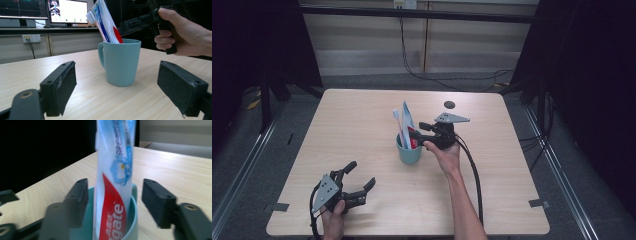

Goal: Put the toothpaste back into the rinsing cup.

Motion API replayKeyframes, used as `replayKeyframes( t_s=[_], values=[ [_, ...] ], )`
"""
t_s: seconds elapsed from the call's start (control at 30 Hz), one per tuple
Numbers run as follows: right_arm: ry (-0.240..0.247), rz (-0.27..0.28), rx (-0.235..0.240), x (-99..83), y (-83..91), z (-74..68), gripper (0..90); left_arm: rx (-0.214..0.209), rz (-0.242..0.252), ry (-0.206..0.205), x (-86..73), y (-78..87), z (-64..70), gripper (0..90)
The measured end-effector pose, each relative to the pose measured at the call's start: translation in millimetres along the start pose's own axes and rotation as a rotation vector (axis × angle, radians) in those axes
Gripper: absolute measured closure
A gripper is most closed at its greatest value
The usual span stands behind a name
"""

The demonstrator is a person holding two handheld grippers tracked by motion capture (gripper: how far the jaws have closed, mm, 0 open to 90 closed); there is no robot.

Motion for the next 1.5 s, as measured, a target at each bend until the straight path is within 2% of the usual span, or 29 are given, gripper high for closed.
replayKeyframes(
  t_s=[0.2,0.47,0.67,0.87,0.93,1.03,1.1,1.37,1.5],
  values=[
    [-0.020,0.003,-0.029,0.0,2.9,0.4,22.3,0.000,0.000,0.000,0.0,0.0,0.0,15.7],
    [-0.023,-0.001,-0.052,0.0,9.3,0.0,14.1,-0.005,0.000,-0.005,0.1,-0.2,-0.2,15.6],
    [-0.003,0.009,-0.056,-1.5,20.6,-2.2,13.9,-0.005,0.001,-0.003,0.1,-0.2,-0.1,15.6],
    [-0.008,0.016,-0.097,-9.6,30.6,0.6,14.0,-0.002,0.001,-0.004,0.1,-0.1,-0.2,15.6],
    [-0.018,0.016,-0.093,-12.8,33.8,2.1,14.1,-0.002,0.001,-0.003,0.1,0.0,-0.2,15.6],
    [-0.015,0.029,-0.113,-15.8,40.9,3.8,17.1,-0.005,0.000,-0.005,0.1,-0.1,-0.4,15.6],
    [-0.015,0.039,-0.129,-18.2,45.9,5.0,15.6,-0.004,0.000,0.000,0.0,-0.1,0.0,15.6],
    [-0.050,0.054,-0.161,-38.9,59.8,11.4,13.9,-0.004,0.000,-0.004,0.1,-0.2,-0.2,15.6],
    [-0.054,0.051,-0.193,-49.4,63.2,12.0,14.0,0.000,0.001,0.003,0.0,-0.2,0.1,15.5]
  ],
)
Point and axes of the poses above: each handheld gripper's, and its own axes: y roughly backward along the jaws, x roughly out of its top, z roughly to its right, the point moved 2 cm from there along -y, roughly forward along the jaws, and after that the axes turned 15 degrees about -z, right-handed, at the moved point
